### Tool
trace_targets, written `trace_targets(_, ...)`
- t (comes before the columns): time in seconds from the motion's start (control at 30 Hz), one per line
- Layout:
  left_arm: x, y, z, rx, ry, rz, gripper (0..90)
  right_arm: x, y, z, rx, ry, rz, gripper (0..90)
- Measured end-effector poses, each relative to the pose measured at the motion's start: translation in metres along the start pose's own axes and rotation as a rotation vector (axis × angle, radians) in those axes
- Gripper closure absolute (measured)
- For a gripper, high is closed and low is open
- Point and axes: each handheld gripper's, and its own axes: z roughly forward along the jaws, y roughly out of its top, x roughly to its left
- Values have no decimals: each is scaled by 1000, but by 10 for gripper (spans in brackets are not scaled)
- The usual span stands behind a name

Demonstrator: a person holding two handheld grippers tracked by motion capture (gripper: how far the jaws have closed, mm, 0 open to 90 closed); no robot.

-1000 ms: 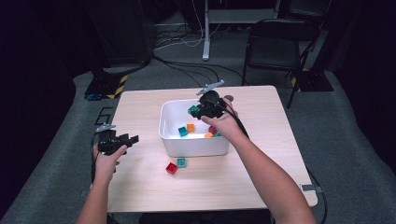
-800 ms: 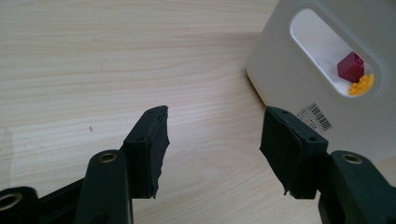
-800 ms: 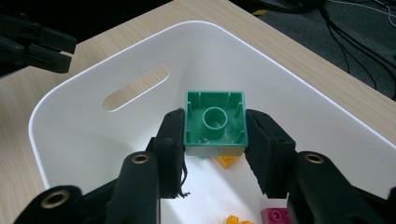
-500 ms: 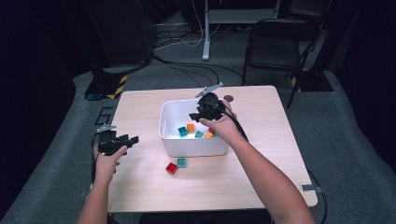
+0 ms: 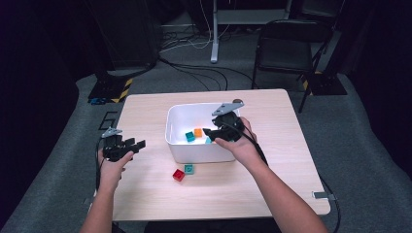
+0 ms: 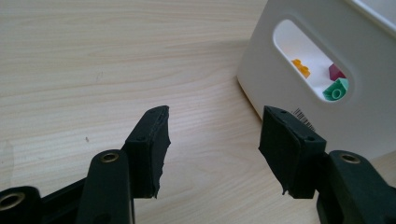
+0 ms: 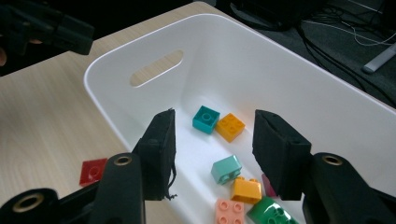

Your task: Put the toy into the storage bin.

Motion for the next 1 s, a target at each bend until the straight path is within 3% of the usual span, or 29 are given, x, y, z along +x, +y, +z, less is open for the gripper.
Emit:
trace_targets(0.17, -6, 1, 5, 36, -2, 24, 423, 7, -13, -19, -40, 16, 7, 469)
trace_targets(0.33, -9, 4, 8, 28, 2, -2, 420, 8, -27, -32, -56, 65, 46, 449)
trace_targets(0.47, -21, 5, 8, 39, 24, 34, 414, 6, -38, -40, -63, 87, 59, 444)
trace_targets(0.63, -35, 3, 4, 43, 2, 45, 407, 7, -43, -45, -81, 60, 30, 445)
trace_targets(0.8, -58, -4, 6, 69, -32, 94, 413, 9, -45, -44, -64, 56, 7, 460)
trace_targets(1.0, -78, -10, 13, 103, -53, 162, 421, 9, -42, -52, -98, 69, 20, 460)
